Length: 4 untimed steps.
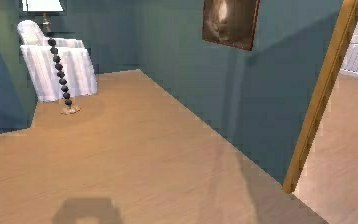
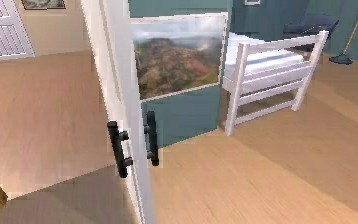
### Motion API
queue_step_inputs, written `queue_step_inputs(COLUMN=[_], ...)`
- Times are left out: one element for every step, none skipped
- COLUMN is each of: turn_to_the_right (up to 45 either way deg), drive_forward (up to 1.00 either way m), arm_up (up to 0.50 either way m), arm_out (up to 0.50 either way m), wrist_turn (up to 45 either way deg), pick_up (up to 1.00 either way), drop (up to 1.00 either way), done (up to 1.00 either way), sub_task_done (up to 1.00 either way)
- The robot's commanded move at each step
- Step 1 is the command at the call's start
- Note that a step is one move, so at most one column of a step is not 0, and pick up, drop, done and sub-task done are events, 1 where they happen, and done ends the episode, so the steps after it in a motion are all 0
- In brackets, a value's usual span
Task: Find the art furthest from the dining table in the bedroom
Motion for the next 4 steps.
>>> queue_step_inputs(turn_to_the_right=[0.0, -45.0, 0.0, -45.0], drive_forward=[0.30, 0.00, 0.30, 0.00], arm_up=[0.00, 0.00, 0.00, 0.00], arm_out=[0.00, 0.00, 0.00, 0.00], wrist_turn=[0.0, 0.0, 0.0, 0.0], pick_up=[0.00, 0.00, 0.00, 0.00], drop=[0.00, 0.00, 0.00, 0.00], done=[0.00, 0.00, 0.00, 0.00], sub_task_done=[0.00, 0.00, 0.00, 0.00])
